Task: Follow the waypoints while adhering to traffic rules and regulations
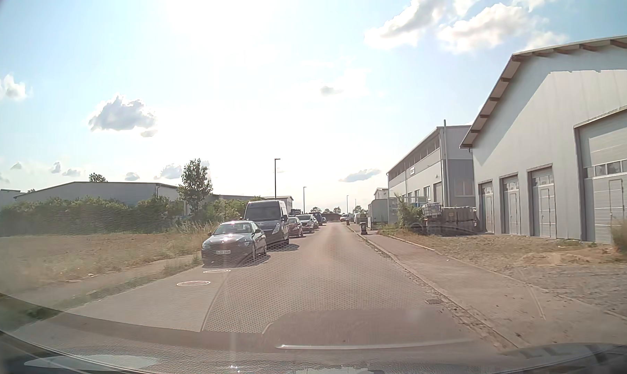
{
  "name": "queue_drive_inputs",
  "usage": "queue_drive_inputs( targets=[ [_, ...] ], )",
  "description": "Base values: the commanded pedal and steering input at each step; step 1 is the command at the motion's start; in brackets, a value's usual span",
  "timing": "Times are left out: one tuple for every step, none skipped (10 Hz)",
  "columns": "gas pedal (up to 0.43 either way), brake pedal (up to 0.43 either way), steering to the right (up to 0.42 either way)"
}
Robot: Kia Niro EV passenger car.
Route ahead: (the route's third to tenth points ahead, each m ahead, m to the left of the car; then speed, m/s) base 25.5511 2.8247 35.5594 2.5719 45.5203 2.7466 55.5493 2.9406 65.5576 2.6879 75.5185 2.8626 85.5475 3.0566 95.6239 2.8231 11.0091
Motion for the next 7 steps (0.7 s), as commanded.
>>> queue_drive_inputs(
  targets=[
    [0.118,0.012,0.0],
    [0.138,0.012,0.001],
    [0.15,0.012,0.001],
    [0.15,0.012,0.002],
    [0.157,0.012,0.002],
    [0.197,0.012,0.002],
    [0.22,0.012,0.002]
  ],
)
